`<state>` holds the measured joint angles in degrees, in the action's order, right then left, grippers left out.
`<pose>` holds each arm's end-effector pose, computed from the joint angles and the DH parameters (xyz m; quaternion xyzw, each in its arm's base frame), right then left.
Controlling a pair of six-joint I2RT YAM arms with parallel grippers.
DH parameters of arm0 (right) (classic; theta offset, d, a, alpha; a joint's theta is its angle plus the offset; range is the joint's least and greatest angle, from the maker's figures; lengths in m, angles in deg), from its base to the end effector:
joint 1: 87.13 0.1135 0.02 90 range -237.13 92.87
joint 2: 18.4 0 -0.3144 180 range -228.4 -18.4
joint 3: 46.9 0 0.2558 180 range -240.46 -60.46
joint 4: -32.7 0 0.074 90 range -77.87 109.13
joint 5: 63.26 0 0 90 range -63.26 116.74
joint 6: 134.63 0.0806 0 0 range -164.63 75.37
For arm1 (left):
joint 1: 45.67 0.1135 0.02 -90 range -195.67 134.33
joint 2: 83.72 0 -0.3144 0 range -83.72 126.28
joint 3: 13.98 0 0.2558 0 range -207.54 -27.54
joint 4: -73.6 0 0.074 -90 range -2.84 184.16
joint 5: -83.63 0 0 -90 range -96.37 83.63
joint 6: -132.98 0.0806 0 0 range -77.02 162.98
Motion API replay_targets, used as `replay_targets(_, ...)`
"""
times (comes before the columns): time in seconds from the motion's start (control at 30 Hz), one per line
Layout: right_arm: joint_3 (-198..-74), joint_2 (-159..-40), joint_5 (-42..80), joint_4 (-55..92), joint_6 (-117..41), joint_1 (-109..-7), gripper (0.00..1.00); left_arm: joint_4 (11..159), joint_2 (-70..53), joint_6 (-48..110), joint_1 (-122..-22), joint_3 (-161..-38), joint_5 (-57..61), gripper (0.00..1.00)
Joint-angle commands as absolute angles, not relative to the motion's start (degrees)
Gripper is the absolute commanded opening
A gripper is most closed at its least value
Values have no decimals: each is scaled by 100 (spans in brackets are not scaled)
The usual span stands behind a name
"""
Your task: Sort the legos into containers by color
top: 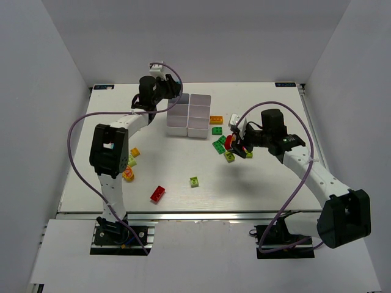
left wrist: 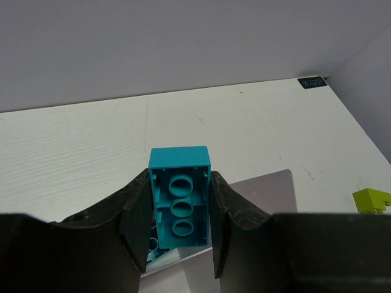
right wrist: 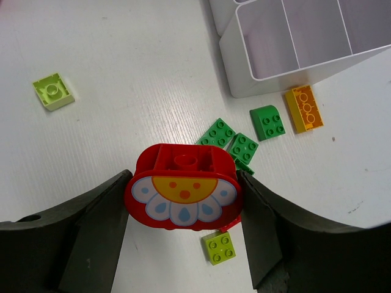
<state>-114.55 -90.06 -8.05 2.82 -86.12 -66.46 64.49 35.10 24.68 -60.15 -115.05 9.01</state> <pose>0.2576 0.1463 0.3159 -0.5552 0.6487 0.1784 0.4891 0.5419 -0.1620 0.2882 0.0621 0.7540 -0.2796 0.5911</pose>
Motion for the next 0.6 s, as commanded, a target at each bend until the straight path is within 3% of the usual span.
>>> replay_targets(0.0, -11680, -9056, -974, 419, -8594, -6682, 6, 6299, 3476, 2479, -6035, -11421, 770, 18)
replay_targets(0.2, -11733, -9109, -1000, 384, -8594, -6691, 6, 6343, 3502, 2540, -6043, -11412, 620, 42)
replay_targets(0.57, -11812, -9135, -1027, 331, -8594, -6683, 6, 6370, 3467, 2593, -6052, -11385, 488, 60)
